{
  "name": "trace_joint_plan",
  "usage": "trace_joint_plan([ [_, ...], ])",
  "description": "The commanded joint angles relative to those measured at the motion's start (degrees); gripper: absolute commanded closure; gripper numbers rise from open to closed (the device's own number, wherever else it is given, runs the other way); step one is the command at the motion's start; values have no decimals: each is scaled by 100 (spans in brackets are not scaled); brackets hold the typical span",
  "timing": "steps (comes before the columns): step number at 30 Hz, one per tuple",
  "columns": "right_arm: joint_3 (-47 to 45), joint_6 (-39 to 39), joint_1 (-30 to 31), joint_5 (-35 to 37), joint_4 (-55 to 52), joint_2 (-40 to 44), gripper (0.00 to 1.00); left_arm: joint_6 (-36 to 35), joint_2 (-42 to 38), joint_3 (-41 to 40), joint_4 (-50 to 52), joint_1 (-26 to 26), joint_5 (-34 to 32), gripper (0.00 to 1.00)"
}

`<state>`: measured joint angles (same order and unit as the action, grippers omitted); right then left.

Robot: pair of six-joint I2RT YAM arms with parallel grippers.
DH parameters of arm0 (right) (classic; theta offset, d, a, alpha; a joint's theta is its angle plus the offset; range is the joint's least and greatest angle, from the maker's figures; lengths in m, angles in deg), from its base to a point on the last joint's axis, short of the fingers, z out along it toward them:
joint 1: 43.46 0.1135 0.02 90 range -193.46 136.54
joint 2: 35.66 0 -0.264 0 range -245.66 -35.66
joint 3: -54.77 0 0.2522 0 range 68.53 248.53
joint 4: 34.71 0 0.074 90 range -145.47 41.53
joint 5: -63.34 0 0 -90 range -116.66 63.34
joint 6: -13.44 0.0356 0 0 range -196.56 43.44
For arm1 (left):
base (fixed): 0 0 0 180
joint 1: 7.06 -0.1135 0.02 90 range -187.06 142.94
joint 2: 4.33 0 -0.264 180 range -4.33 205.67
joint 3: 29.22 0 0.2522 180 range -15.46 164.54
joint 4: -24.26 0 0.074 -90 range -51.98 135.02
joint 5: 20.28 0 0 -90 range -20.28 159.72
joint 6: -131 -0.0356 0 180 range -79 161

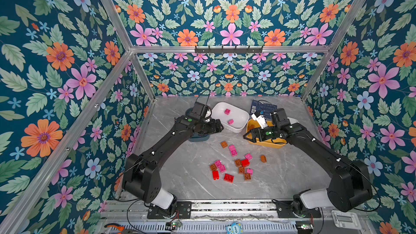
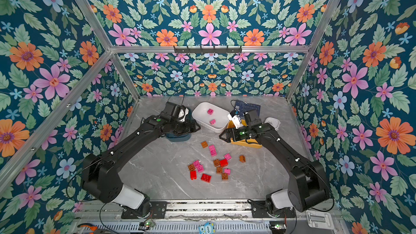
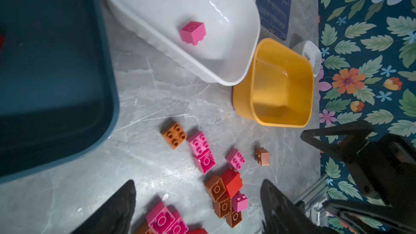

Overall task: Sort the legos into containers by color
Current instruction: Pick up the lego from the center of the table.

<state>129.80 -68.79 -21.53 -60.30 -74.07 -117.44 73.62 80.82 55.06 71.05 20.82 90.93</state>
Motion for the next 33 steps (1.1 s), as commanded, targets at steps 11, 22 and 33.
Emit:
trace_joint_plan([
  [11,1084,682,1559,2132,-260,-1724,20,67,-1109,-1195,-113,-632,198,11],
  [22,1991,356,2082,2815,-366,-3001,30,130,-1516,-1728,-157,-899,269,11],
  [33,2695,-194,2297,3414,-603,-3799,42,137,-1561,-1849,-187,-983,275,11],
])
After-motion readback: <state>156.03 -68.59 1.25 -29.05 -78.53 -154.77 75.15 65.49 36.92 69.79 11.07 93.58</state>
